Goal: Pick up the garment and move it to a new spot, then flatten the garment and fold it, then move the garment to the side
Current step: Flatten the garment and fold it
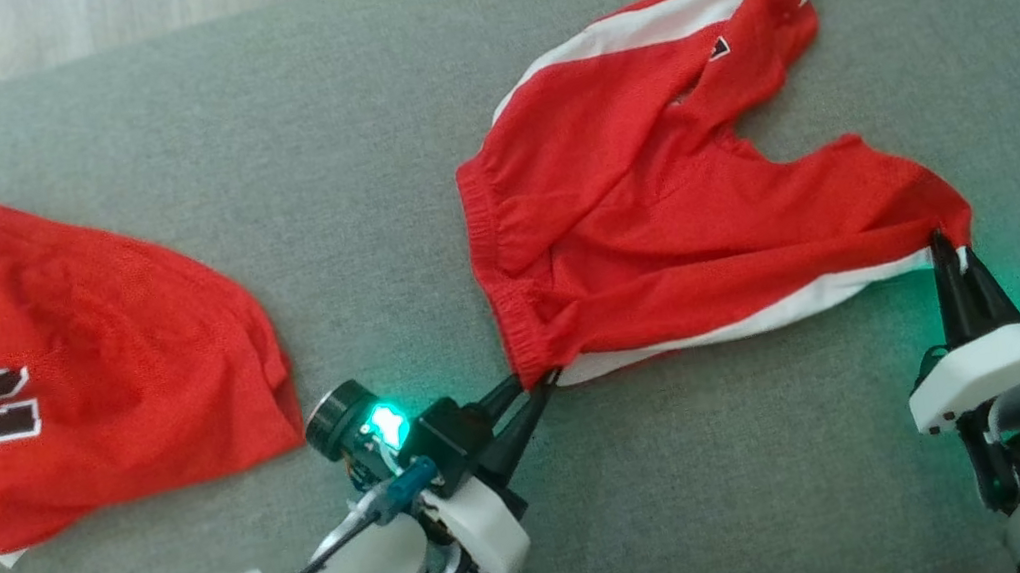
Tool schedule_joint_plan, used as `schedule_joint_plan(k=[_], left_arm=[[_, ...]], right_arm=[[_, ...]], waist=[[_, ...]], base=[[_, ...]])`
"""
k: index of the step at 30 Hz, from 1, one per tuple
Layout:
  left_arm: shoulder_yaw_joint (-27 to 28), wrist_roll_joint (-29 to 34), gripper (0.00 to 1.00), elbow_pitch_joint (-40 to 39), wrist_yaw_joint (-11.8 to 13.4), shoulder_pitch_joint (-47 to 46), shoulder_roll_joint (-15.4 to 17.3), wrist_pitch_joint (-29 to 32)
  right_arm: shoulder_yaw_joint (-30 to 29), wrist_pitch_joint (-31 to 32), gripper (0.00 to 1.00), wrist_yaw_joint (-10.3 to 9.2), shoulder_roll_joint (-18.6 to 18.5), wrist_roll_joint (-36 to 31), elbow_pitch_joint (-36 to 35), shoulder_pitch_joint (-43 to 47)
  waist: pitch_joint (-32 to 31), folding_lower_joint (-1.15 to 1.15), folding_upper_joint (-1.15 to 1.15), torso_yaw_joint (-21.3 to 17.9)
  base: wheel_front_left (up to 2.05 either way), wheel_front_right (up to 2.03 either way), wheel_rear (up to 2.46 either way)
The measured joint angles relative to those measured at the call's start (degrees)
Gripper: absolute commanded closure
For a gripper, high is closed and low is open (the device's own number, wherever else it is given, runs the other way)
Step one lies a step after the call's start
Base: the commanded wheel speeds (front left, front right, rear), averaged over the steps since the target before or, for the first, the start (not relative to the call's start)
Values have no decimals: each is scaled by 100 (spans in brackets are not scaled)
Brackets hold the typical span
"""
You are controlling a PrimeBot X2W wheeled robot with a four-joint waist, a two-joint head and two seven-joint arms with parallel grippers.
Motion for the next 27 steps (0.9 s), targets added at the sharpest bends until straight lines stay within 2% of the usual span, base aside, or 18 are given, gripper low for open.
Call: schedule_joint_plan(k=[7,13,21,27], left_arm=[[216,-179,100,-231,0,49,213,0],[360,-387,100,-500,0,-76,669,3],[612,-723,100,-1088,0,-1505,1292,566],[968,-853,100,-1263,37,-2297,1464,811]], right_arm=[[367,-51,100,0,-101,210,-353,1],[747,-37,100,0,-327,591,-1038,-106],[1187,604,100,0,-882,1127,-2210,-1155],[1232,879,100,0,-1013,1246,-2644,-1922]], waist=[[-239,0,0,65],[-475,0,0,60],[-794,0,0,61],[-1005,-1,0,40]], base=[[0,0,0],[0,0,0],[0,0,0],[0,0,0]])
